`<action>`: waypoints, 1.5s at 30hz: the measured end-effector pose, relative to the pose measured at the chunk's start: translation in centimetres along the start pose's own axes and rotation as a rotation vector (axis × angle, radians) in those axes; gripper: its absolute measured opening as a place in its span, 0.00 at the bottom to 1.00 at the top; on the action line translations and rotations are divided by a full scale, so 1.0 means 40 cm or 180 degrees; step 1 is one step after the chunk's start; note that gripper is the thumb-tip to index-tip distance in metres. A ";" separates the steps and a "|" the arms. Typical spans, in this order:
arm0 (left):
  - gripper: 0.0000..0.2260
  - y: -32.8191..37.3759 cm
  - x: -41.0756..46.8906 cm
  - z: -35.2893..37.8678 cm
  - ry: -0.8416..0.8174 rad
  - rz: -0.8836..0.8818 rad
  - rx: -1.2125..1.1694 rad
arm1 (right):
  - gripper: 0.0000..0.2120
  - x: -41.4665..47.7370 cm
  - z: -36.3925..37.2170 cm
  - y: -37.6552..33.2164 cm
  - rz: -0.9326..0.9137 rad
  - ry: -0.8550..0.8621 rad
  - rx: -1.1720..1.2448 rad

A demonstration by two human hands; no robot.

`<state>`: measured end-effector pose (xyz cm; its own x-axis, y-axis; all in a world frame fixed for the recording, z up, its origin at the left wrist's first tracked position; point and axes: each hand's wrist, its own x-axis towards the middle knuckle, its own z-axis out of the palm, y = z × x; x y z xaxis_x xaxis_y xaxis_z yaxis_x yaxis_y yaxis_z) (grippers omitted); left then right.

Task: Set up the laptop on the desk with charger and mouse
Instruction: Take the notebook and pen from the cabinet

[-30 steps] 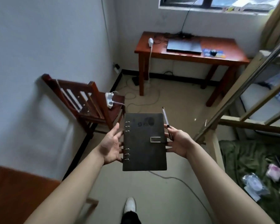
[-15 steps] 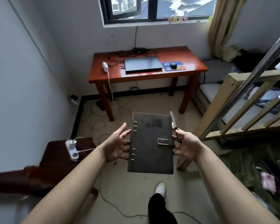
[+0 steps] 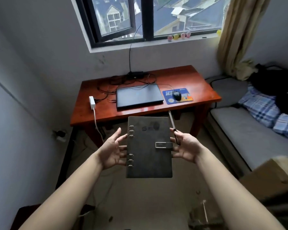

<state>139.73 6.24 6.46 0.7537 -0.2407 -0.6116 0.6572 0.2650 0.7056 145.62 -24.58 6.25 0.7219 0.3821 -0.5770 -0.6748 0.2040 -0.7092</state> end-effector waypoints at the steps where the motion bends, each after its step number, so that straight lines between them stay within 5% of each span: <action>1: 0.30 0.035 0.047 -0.006 -0.0013 0.0002 -0.0014 | 0.16 0.038 -0.010 -0.038 0.0014 -0.0015 0.0041; 21: 0.32 0.947 1.066 0.077 -0.0773 -0.0280 0.0674 | 0.14 0.815 -0.217 -0.838 -0.0433 0.1013 0.0453; 38: 0.27 1.171 1.838 0.325 0.0378 -0.0588 0.0086 | 0.13 1.486 -0.668 -1.362 0.0336 0.1010 -0.0256; 45: 0.24 1.125 2.030 0.369 0.0964 -0.0857 -0.0259 | 0.11 1.696 -0.775 -1.392 0.0781 0.1074 -0.0700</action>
<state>230.38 -15.17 -6.16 0.5151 -0.0290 -0.8567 0.8204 0.3061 0.4829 236.90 -37.95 -5.95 0.5792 0.0734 -0.8119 -0.8095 -0.0655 -0.5834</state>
